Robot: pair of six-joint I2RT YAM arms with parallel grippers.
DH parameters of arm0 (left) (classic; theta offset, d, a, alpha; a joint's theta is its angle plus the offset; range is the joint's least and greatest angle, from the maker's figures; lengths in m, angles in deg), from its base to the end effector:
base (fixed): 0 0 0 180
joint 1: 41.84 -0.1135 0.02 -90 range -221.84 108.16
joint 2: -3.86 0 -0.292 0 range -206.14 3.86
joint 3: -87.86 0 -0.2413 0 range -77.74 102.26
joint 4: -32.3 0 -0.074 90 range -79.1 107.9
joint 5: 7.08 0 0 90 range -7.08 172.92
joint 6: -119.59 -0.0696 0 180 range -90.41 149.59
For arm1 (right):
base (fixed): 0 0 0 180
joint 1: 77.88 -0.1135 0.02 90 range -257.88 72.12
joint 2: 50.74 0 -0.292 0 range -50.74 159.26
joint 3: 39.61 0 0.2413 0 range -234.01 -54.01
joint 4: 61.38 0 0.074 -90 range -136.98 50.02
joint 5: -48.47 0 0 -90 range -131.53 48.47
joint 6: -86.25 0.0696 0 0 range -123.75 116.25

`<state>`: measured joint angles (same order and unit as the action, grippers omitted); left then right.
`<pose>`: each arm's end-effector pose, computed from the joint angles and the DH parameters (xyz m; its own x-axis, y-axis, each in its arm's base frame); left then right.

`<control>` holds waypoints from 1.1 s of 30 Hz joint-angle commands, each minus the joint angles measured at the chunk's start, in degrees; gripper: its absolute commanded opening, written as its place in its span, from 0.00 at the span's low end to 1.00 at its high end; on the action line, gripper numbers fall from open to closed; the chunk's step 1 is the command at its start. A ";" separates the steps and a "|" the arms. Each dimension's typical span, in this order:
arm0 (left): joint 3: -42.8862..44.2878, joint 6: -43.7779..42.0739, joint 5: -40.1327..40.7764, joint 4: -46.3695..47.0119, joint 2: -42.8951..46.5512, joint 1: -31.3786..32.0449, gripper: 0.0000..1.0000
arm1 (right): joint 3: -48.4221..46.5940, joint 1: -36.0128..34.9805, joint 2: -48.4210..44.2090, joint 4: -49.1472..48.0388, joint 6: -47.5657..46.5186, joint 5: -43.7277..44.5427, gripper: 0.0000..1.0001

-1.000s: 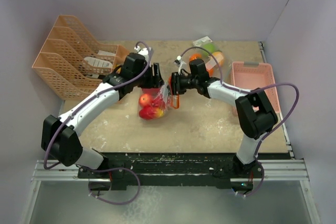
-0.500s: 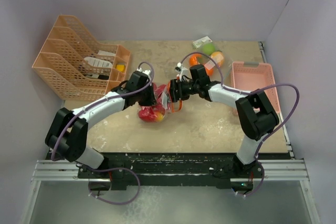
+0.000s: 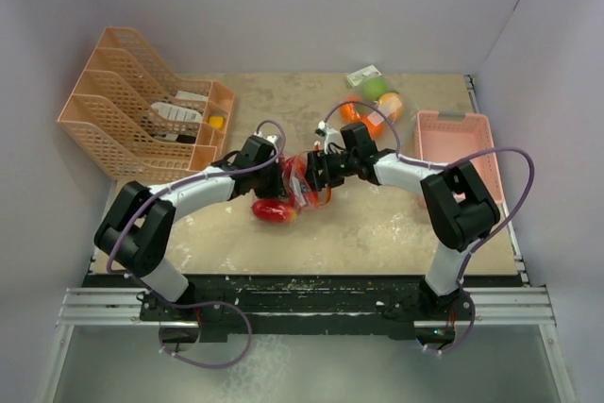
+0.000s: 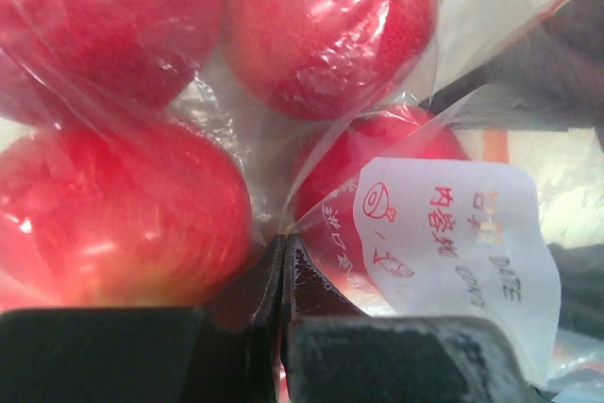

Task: Open the zip-top bag and remove the fake food
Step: Pick up the fake fruit from the zipper food storage bag, then place the fake fruit in the bin.

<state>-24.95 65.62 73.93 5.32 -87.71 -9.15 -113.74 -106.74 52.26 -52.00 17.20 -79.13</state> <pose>0.2777 -0.1911 0.1943 -0.8937 -0.1168 -0.4332 0.1112 0.8778 -0.4660 0.3284 0.2295 0.2016 -0.7931 -0.1137 -0.5983 -0.5552 0.5389 0.6336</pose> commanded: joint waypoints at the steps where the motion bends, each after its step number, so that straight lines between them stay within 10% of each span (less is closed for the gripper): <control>1: 1.49 0.87 -1.03 2.09 -1.98 0.41 0.00 | 0.94 -0.31 0.95 3.73 -3.14 1.79 0.78; 15: 3.77 1.50 -0.20 1.16 -3.34 0.44 0.00 | 2.59 -0.15 -2.26 6.83 -2.76 2.03 0.37; 33: 1.31 2.34 0.56 1.27 -1.89 0.35 0.00 | -5.78 27.55 -18.40 12.23 2.98 4.85 0.37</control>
<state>-23.22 67.41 74.19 5.45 -91.19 -9.02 -116.62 -84.45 37.23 -41.25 17.75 -77.21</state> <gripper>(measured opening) 0.003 0.656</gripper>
